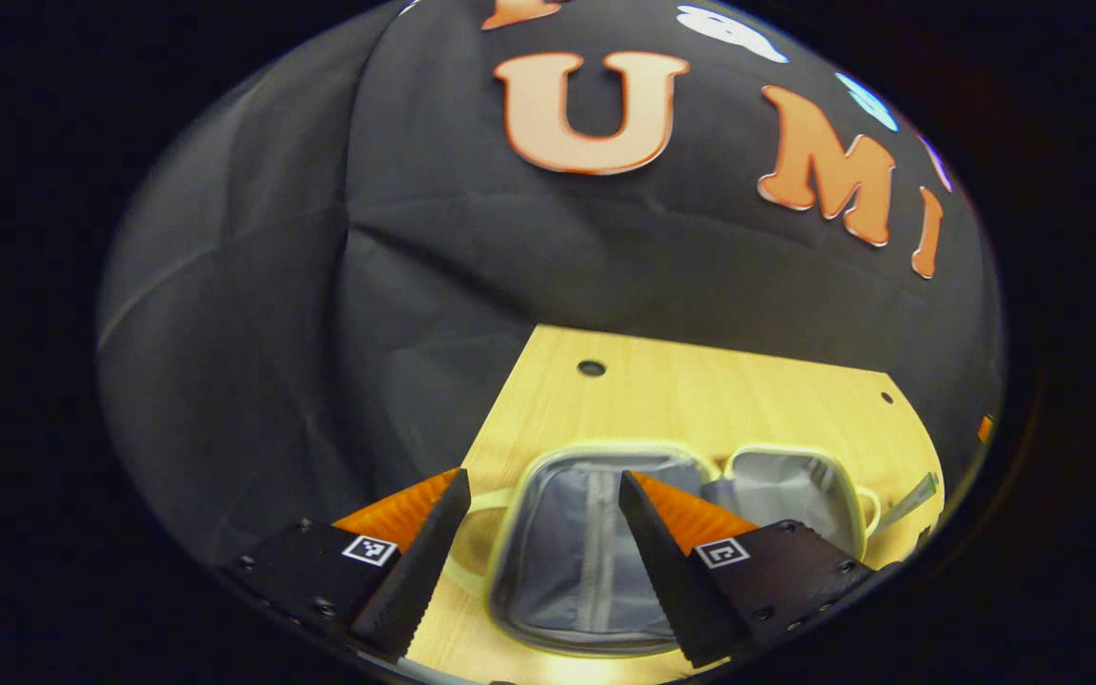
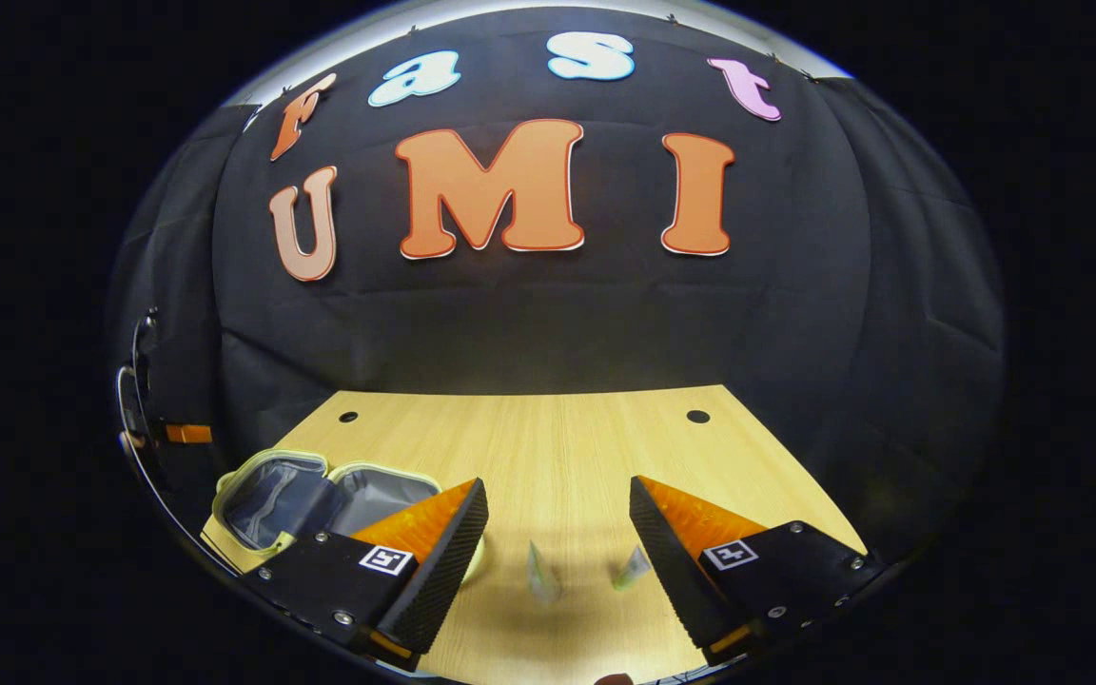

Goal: First open the suitcase, pack the skin care products into it, and then close the suitcase.

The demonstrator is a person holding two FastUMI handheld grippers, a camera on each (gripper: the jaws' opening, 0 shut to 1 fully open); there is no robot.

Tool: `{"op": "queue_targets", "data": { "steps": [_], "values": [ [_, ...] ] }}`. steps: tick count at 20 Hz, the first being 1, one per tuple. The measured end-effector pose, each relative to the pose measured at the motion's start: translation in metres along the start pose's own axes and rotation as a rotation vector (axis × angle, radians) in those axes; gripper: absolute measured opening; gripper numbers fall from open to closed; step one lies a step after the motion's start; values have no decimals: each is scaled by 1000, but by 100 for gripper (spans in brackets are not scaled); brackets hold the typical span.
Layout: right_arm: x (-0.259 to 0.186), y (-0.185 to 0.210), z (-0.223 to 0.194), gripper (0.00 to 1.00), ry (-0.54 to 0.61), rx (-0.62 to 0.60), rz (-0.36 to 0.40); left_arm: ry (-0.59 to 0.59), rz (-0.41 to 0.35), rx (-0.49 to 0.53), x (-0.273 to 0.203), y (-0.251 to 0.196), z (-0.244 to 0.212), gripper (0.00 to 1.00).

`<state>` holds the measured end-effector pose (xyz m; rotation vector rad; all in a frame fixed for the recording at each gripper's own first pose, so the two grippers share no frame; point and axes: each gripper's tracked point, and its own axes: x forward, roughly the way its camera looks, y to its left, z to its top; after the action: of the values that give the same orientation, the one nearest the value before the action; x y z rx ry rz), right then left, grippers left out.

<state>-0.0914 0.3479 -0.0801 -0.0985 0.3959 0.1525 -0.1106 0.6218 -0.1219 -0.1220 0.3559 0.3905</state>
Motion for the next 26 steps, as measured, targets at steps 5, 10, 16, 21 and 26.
{"op": "queue_targets", "data": {
  "steps": [5,10,16,21,26],
  "values": [
    [7,-37,-8,95,7,30,0,-124,-63,25,-38,-102,37,98],
    [12,-77,-23,95,38,21,19,-190,-133,51,-66,-224,36,98],
    [14,-120,-43,95,82,19,62,-192,-234,99,-83,-382,-4,97],
    [16,-157,-66,96,128,21,81,-185,-306,84,-86,-484,-55,97],
    [19,-189,-82,95,157,14,75,-113,-294,182,-46,-532,-125,97]
  ]
}}
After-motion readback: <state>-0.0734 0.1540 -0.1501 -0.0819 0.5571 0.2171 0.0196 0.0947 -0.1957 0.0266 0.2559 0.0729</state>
